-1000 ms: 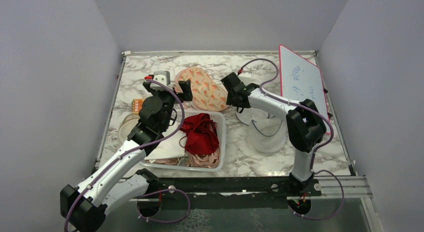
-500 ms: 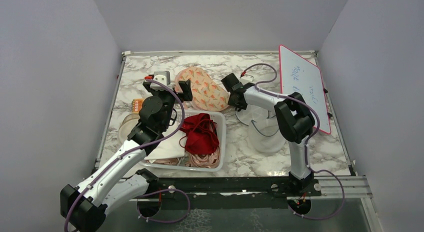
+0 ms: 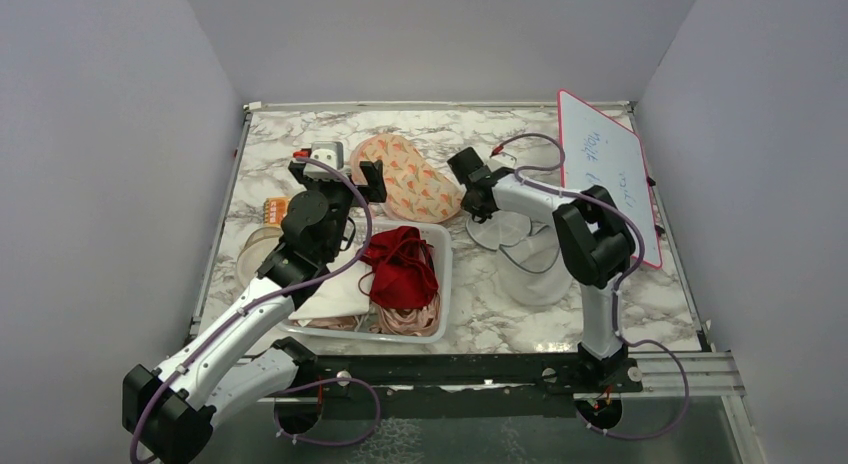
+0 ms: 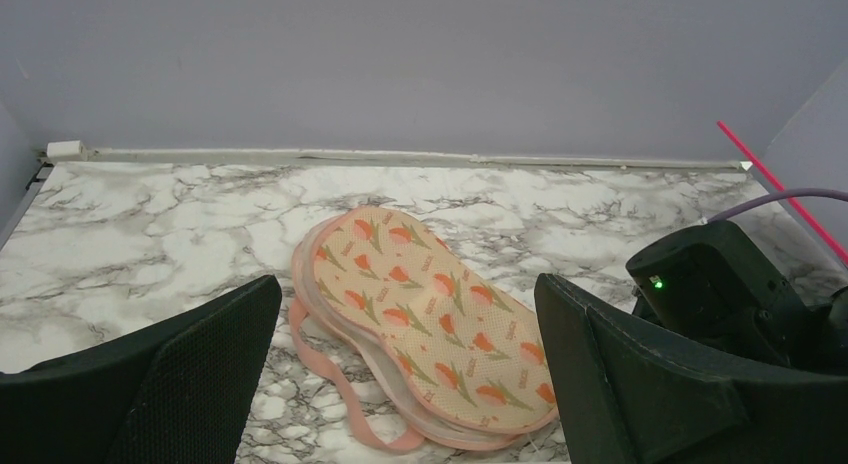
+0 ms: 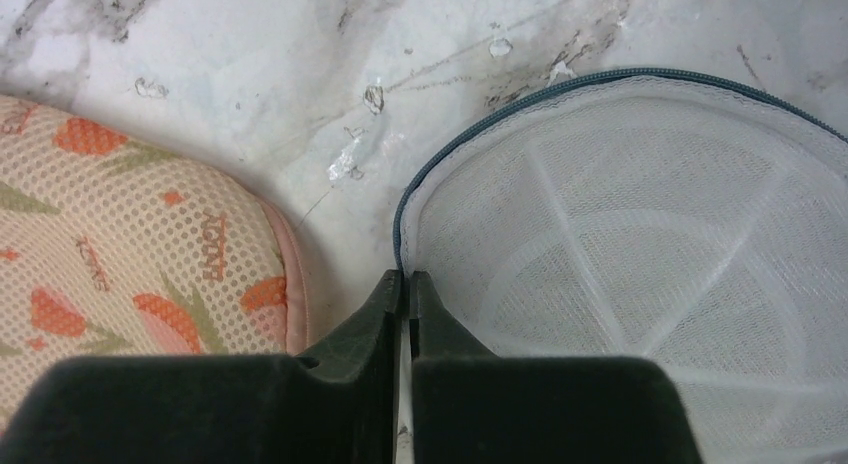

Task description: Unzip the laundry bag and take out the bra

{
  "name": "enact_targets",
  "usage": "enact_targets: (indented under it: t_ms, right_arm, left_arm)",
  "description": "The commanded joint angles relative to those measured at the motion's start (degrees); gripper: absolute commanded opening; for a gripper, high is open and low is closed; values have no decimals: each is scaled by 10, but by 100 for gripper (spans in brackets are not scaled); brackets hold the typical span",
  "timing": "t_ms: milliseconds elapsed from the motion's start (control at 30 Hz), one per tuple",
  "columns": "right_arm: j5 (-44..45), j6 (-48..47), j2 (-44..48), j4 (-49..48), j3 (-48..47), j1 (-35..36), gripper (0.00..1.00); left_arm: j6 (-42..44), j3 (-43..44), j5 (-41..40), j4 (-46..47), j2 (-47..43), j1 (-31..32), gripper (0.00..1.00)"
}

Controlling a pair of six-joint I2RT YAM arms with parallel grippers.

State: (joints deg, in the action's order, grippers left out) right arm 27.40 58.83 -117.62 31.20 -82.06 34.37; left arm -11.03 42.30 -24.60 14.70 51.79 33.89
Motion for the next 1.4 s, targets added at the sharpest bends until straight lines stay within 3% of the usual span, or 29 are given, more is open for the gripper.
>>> enact_targets:
  t_ms: [0,233,567,833,1367]
  right_arm:
    - [-50,-7,53,-21,24,-3,1]
    - [-131,9,235,-189,163,-4,1]
    - [-231,58,361,-333,268,-9,1]
    - [-223,85,432,-327,269,-9,1]
    - [-271,110,477,-322,289,-9,1]
  left_arm:
    - [-3,17,15,2,2,3,94]
    - [-5,18,17,0,3,3,94]
    - [-7,18,21,1,4,4,94]
    - [-8,18,21,0,3,4,94]
    - [-10,21,27,-3,10,4,94]
